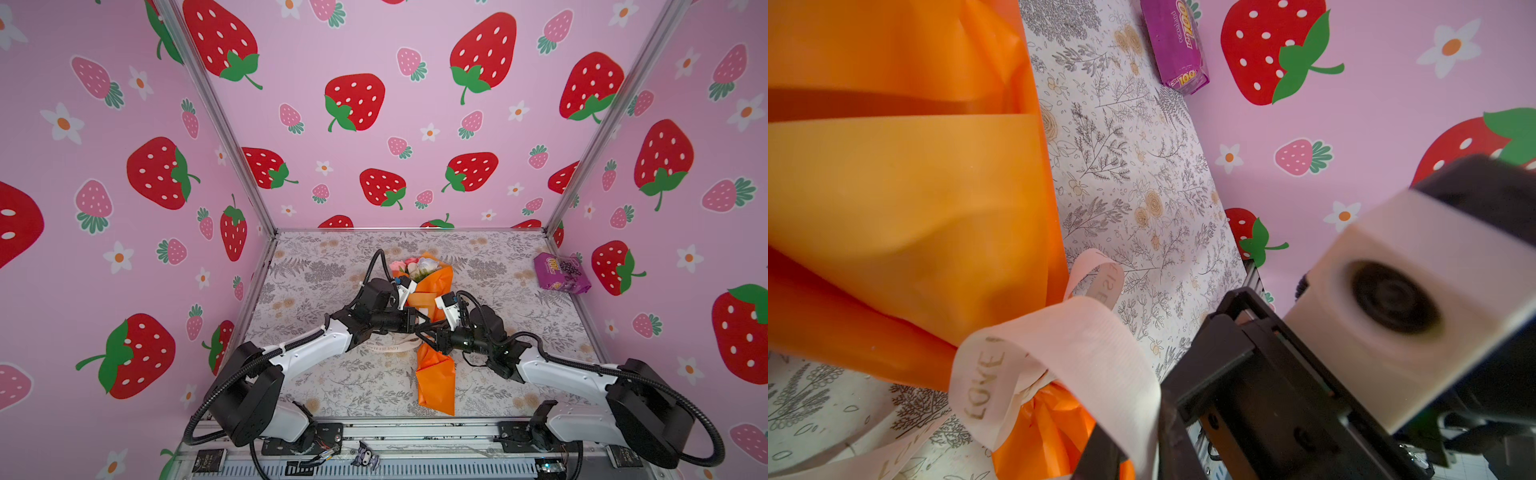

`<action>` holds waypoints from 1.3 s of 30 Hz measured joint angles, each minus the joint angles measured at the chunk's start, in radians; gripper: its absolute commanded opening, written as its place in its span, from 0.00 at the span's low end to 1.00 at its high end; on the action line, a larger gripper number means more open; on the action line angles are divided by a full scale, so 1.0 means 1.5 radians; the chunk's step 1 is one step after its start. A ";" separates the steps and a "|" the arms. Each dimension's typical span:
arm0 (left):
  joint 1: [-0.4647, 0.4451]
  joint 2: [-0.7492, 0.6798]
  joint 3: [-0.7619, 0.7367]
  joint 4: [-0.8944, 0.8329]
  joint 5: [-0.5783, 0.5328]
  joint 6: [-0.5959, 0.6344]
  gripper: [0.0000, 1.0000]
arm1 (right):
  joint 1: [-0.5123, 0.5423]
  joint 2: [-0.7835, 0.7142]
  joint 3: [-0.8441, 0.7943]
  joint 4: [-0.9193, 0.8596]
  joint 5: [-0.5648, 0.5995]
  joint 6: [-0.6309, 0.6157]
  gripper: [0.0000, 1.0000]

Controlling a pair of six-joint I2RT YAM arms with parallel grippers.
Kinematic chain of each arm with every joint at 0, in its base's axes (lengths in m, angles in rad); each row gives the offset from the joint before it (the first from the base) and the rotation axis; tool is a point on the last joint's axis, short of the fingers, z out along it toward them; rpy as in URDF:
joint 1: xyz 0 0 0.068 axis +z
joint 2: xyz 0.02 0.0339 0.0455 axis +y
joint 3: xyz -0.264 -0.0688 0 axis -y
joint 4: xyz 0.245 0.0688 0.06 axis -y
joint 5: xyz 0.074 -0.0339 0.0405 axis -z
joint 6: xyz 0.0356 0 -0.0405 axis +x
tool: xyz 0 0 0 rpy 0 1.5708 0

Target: Tie the bouquet of fake flowers

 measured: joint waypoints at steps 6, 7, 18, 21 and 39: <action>0.000 0.000 0.004 -0.007 -0.006 -0.001 0.36 | 0.001 -0.001 -0.005 0.006 0.024 -0.003 0.00; 0.000 0.000 0.005 -0.011 -0.010 0.003 0.38 | 0.001 -0.002 -0.007 0.006 0.027 -0.005 0.00; 0.039 -0.110 -0.023 -0.091 -0.068 0.024 0.59 | 0.002 -0.014 -0.014 0.006 0.061 -0.008 0.00; 0.077 -0.171 -0.055 -0.110 -0.107 0.022 0.61 | 0.002 -0.014 -0.014 0.006 0.063 -0.010 0.00; 0.169 0.165 0.137 -0.343 -0.255 0.024 0.55 | 0.003 -0.014 -0.006 -0.017 0.069 -0.036 0.00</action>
